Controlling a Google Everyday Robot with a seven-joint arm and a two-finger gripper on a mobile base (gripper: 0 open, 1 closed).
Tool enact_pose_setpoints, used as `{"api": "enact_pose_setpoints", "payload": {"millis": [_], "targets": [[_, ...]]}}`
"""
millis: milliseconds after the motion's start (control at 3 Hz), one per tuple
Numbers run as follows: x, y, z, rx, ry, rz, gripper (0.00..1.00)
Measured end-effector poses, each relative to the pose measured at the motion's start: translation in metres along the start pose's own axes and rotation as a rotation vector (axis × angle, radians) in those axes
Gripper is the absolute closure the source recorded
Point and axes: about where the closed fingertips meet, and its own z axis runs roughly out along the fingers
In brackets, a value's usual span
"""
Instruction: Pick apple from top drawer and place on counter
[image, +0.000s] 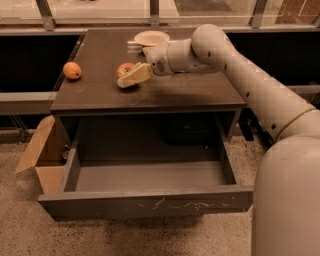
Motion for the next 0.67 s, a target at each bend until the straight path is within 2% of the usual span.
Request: {"api": "enact_pose_setpoints", "payload": {"millis": [333, 667], "targets": [[-0.016, 0.017, -0.032, 0.04, -0.073, -0.053, 0.0], [-0.021, 0.035, -0.073, 0.1, -0.174, -0.1, 0.0]]}}
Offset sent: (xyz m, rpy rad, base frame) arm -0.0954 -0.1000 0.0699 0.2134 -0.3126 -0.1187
